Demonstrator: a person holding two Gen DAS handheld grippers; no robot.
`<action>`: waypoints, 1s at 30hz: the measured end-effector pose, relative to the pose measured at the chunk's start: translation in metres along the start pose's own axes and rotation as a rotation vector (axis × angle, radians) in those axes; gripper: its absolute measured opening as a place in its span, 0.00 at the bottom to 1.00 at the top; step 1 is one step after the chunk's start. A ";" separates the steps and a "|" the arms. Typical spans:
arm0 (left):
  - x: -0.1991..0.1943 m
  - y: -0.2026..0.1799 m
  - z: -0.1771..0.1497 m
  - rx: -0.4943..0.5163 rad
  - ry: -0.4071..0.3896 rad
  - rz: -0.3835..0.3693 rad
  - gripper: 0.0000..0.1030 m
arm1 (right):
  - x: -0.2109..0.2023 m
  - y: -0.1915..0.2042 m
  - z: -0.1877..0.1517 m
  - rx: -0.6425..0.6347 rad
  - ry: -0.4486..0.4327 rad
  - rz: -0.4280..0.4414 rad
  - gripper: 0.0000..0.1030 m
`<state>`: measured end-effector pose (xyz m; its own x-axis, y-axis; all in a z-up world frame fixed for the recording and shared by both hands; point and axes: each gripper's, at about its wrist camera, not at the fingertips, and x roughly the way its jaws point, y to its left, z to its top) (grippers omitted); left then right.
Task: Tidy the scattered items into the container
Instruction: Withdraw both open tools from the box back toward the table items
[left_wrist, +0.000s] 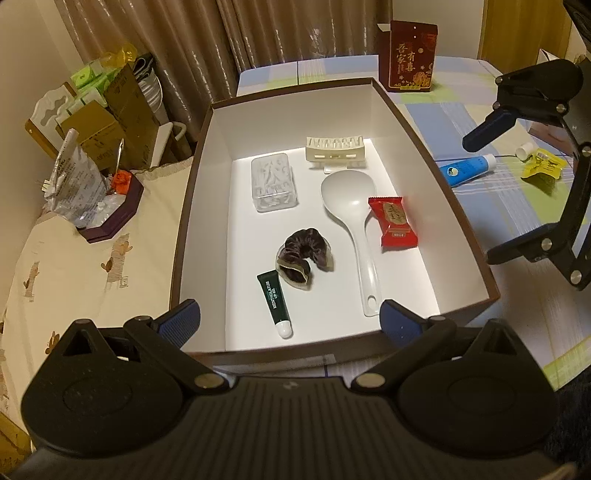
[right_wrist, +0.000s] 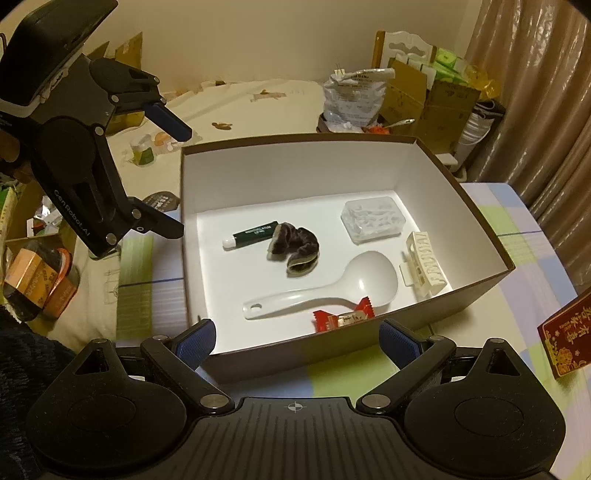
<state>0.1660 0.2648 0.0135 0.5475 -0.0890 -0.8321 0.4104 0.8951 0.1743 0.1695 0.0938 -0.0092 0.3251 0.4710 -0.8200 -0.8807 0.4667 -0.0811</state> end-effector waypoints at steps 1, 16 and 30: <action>-0.002 -0.001 -0.001 -0.001 -0.002 0.003 0.99 | -0.002 0.002 -0.001 -0.001 -0.005 -0.001 0.97; -0.038 -0.033 -0.026 -0.047 -0.014 0.053 0.99 | -0.036 0.027 -0.030 -0.015 -0.068 0.018 0.97; -0.061 -0.093 -0.041 -0.144 -0.045 0.037 0.99 | -0.085 0.020 -0.108 0.201 -0.143 0.000 0.97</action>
<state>0.0645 0.2052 0.0259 0.5936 -0.0709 -0.8016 0.2819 0.9513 0.1246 0.0867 -0.0178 -0.0027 0.3834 0.5656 -0.7301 -0.7992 0.5994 0.0447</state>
